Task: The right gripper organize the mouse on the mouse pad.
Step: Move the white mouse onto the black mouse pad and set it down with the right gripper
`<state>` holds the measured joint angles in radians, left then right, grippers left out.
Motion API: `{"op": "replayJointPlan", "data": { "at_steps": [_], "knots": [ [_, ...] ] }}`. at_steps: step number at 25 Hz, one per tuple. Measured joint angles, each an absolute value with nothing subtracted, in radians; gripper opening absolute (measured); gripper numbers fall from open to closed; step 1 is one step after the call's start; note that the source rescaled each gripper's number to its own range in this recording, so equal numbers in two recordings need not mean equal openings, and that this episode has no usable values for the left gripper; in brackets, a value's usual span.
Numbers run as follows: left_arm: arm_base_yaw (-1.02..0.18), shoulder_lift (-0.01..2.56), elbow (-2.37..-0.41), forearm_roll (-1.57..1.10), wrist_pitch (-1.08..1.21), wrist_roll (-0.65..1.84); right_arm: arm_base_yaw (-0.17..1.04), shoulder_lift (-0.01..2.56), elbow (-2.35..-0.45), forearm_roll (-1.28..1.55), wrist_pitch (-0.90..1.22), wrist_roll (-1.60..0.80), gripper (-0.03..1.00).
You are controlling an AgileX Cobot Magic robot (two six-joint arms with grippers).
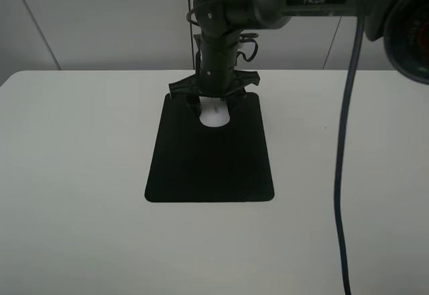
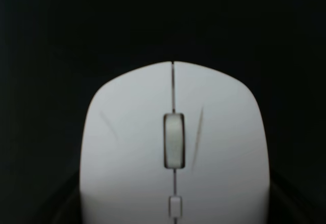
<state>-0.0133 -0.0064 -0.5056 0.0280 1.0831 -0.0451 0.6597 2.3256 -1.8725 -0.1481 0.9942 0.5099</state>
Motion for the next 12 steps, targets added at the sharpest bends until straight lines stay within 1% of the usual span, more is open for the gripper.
{"op": "replayJointPlan", "data": {
  "at_steps": [5, 12],
  "knots": [
    [-0.013, -0.006, -0.506, 0.028, 1.083, -0.045, 0.679, 2.403, -1.958, -0.133, 1.035, 0.556, 0.05],
    [-0.013, -0.006, -0.506, 0.028, 1.083, -0.045, 0.682, 2.430, -1.966, -0.130, 1.047, 0.604, 0.05]
  ]
}}
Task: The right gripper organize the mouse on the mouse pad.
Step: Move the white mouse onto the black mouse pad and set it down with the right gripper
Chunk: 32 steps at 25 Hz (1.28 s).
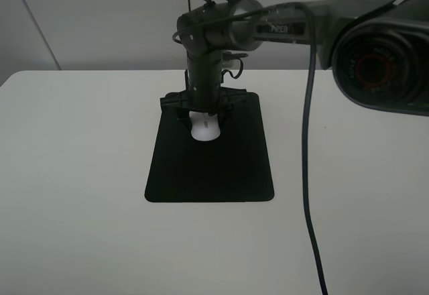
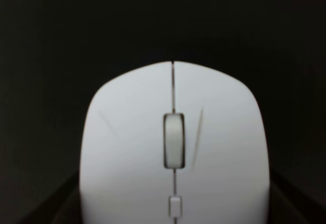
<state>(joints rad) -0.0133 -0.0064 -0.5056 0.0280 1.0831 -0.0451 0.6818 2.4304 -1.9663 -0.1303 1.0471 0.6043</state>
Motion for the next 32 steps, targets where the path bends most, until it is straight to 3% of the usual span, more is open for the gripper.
{"op": "replayJointPlan", "data": {
  "at_steps": [32],
  "knots": [
    [-0.013, -0.006, -0.506, 0.028, 1.083, -0.045, 0.682, 2.481, -1.968, -0.195, 1.014, 0.649, 0.05]
  ]
}}
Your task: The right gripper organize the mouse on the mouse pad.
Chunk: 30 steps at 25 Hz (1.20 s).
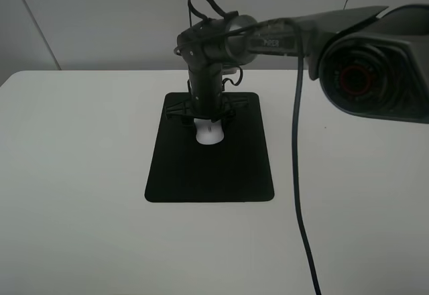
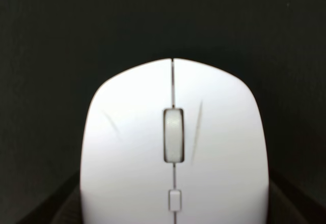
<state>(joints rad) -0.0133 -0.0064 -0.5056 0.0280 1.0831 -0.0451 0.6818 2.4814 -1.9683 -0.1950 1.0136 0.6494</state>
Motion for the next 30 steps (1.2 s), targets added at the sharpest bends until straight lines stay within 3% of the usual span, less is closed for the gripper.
{"op": "replayJointPlan", "data": {
  "at_steps": [20, 22, 25, 27, 30],
  "knots": [
    [-0.013, -0.006, -0.506, 0.028, 1.083, -0.045, 0.682, 2.484, -1.970, -0.199, 1.005, 0.649, 0.05],
    [-0.013, -0.006, -0.506, 0.028, 1.083, -0.045, 0.682, 2.484, -1.970, -0.200, 1.002, 0.649, 0.12],
    [-0.013, -0.006, -0.506, 0.028, 1.083, -0.045, 0.682, 2.487, -1.971, -0.205, 1.001, 0.633, 0.36],
    [-0.013, -0.006, -0.506, 0.028, 1.083, -0.045, 0.681, 2.487, -1.972, -0.205, 0.996, 0.626, 0.42],
    [-0.013, -0.006, -0.506, 0.028, 1.083, -0.045, 0.681, 2.487, -1.973, -0.205, 0.983, 0.623, 0.42]
  ]
}}
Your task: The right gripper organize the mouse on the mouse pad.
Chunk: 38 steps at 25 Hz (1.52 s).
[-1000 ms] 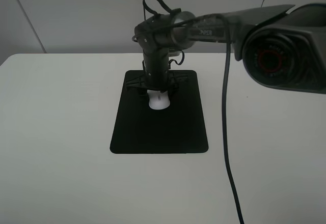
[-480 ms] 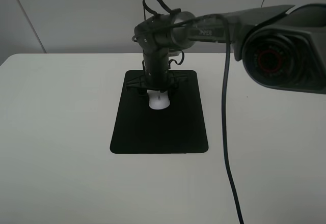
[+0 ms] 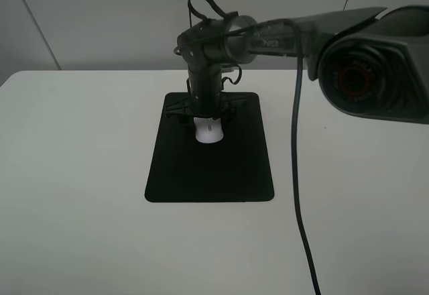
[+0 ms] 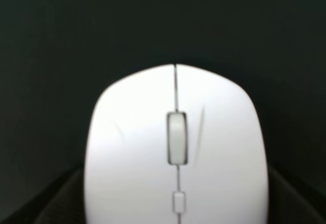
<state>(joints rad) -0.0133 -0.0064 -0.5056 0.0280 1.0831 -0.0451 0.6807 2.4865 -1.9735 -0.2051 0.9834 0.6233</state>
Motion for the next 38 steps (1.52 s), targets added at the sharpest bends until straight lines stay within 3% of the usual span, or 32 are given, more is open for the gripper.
{"op": "replayJointPlan", "data": {
  "at_steps": [23, 38],
  "knots": [
    [-0.013, -0.006, -0.506, 0.028, 1.083, -0.045, 0.672, 2.286, -1.973, -0.254, 1.031, 0.609, 0.47],
    [-0.013, -0.006, -0.506, 0.029, 1.083, -0.045, 0.493, 2.164, -1.938, -0.195, 1.208, 0.417, 0.47]
  ]
}}
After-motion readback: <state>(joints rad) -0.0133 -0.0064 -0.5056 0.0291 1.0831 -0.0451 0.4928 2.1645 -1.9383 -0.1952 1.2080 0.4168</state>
